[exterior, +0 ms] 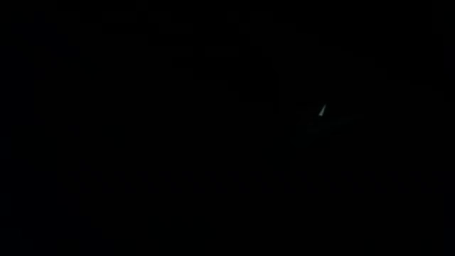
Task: Sort clothes
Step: Put the light blue patterned pyjama into the right white bin
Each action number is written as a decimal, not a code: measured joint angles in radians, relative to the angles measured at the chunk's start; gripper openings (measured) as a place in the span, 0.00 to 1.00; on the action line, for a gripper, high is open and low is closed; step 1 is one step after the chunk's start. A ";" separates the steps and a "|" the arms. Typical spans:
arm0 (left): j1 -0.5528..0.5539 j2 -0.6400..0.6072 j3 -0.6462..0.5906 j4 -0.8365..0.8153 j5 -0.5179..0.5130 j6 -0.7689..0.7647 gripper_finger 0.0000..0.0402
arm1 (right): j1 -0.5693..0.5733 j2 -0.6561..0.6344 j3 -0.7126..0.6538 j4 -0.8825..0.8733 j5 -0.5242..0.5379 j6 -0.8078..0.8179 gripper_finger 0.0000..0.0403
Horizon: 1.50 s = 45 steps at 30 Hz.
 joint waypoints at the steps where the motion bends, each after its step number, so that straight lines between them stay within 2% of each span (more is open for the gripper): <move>1: 0.000 0.000 0.000 -0.003 0.000 -0.002 0.00 | 0.008 0.000 0.000 -0.010 0.005 0.000 0.86; 3: -0.002 0.000 0.000 -0.007 0.000 -0.008 0.00 | 0.022 -0.006 0.000 -0.051 0.020 0.016 0.88; 11: -0.003 0.000 0.000 -0.012 0.000 -0.023 0.00 | 0.079 -0.022 0.001 -0.317 0.043 0.263 0.88; 18: -0.003 0.000 0.000 -0.012 0.000 -0.010 0.00 | 0.144 -0.070 -0.027 -0.321 0.180 0.298 0.88; 21: -0.003 0.000 0.000 -0.012 0.000 -0.010 0.00 | 0.143 -0.073 -0.063 -0.312 0.196 0.335 0.88; 23: -0.003 0.000 0.000 -0.012 0.000 -0.010 0.00 | 0.142 -0.074 -0.099 -0.266 0.180 0.348 0.88; 28: -0.003 0.000 0.000 -0.024 0.026 -0.023 0.00 | 0.130 -0.074 -0.204 -0.084 0.056 0.351 0.88; 32: -0.003 0.002 -0.002 -0.066 0.069 -0.081 0.00 | 0.129 -0.076 -0.261 -0.038 0.056 0.365 0.88; 35: -0.004 0.009 -0.056 -0.064 0.099 -0.169 0.00 | 0.126 -0.077 -0.296 -0.005 0.066 0.375 0.88; 39: -0.002 0.033 -0.172 0.091 0.111 -0.214 0.00 | 0.121 -0.077 -0.344 0.091 0.071 0.375 0.88; 42: 0.008 0.069 -0.231 0.251 0.120 -0.201 0.00 | 0.120 -0.077 -0.349 0.120 0.004 0.360 0.88; 45: 0.022 0.114 -0.237 0.336 0.162 -0.183 0.00 | 0.120 -0.080 -0.308 0.077 -0.054 0.349 0.88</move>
